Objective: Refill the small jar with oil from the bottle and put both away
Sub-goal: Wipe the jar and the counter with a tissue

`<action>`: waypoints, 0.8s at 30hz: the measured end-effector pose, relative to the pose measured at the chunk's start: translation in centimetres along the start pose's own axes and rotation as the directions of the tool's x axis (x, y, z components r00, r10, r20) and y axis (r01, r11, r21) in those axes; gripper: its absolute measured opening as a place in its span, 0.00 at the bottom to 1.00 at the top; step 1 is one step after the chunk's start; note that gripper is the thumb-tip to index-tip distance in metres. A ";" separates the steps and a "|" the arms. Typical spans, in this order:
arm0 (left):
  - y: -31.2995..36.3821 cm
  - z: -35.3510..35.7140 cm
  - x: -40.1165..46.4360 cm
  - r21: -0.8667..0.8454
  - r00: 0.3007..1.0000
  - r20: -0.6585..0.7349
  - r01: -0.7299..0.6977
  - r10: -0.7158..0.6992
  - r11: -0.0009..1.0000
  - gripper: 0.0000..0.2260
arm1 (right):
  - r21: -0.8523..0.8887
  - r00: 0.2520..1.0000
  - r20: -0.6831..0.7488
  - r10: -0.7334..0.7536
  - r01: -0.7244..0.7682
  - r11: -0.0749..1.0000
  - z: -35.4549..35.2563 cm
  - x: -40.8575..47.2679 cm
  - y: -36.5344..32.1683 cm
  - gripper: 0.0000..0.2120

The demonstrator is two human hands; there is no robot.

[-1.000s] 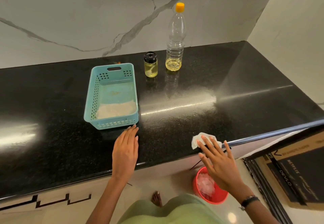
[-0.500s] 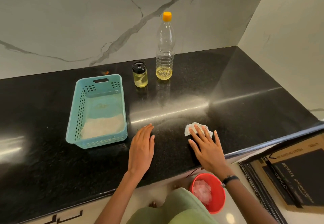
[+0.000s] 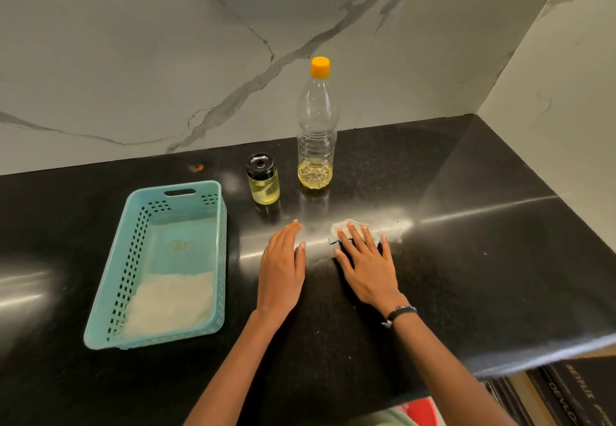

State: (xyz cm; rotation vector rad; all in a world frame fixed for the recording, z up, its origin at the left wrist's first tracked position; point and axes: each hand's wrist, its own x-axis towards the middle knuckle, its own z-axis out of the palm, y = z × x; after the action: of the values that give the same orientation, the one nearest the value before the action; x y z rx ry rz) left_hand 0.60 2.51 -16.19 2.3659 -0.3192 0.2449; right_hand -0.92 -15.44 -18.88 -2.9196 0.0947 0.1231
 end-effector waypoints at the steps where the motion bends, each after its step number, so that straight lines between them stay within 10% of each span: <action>1: 0.2 0.2 1.0 -0.009 1.000 -0.007 -0.002 0.002 1.000 0.17 | 0.002 1.000 -0.001 -0.003 0.003 1.000 -0.1 0.9 -0.1 0.34; 18: 3.8 1.5 19.2 -0.417 0.955 -0.070 0.235 -0.289 0.878 0.43 | 0.059 0.998 -0.046 -0.039 0.041 0.997 -0.5 9.7 -0.3 0.26; 24: 4.6 2.0 22.6 -0.397 0.955 -0.118 0.205 -0.271 0.895 0.29 | 0.043 0.999 -0.012 -0.048 0.048 0.998 -0.4 10.0 0.2 0.25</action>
State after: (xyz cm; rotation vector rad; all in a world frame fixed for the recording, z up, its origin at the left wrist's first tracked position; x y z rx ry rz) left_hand 20.94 -5.73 -8.69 1.9577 0.0120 0.2414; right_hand 9.05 -16.24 -19.38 -2.8770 0.0284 0.0963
